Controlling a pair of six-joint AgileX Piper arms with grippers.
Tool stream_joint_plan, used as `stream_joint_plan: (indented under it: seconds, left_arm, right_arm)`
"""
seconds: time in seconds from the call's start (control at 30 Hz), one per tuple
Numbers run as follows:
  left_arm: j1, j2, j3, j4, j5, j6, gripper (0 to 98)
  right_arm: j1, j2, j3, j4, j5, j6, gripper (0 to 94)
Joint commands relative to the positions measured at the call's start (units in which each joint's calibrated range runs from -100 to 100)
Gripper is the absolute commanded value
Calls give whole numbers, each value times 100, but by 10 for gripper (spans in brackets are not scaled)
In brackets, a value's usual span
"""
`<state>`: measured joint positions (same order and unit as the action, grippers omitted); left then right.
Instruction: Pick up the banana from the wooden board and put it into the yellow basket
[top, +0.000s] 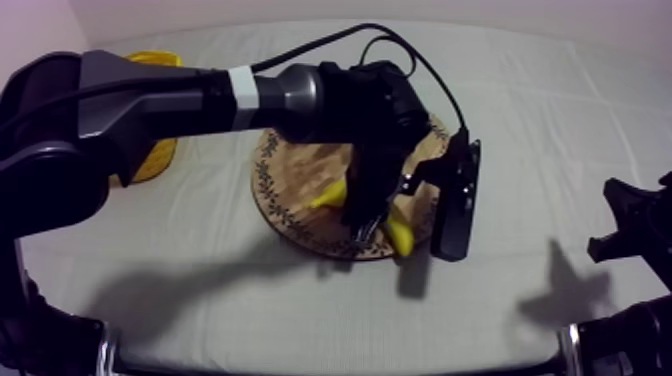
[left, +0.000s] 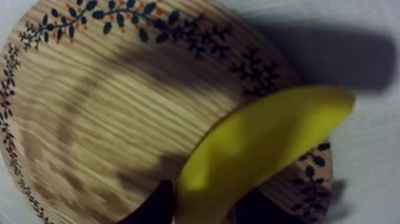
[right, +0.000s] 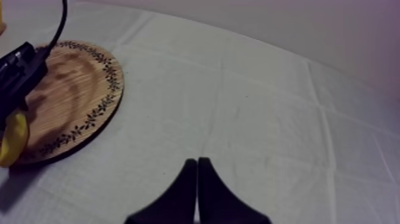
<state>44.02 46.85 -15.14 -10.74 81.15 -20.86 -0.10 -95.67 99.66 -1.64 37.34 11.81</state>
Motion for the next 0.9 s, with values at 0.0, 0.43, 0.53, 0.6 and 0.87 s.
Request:
stream_joint_plan:
  seconds: [0.0,0.43,0.53,0.6,0.87]
  left_arm:
    - [7,0,25,-4,-9,5,331]
    - [67,-745,-34,-34,39,201,287]
    - [116,-1046,-160,-63,168,239,290]
    - [165,-1234,-229,-92,259,235,289]
    - [379,-1842,-351,-260,470,237,275]
  right_arm:
    - [2,0,1,0,0,-1,3]
    - [2,0,1,0,0,-1,3]
    - [2,0,1,0,0,-1,3]
    - [2,0,1,0,0,-1,3]
    - [2,0,1,0,0,-1,3]
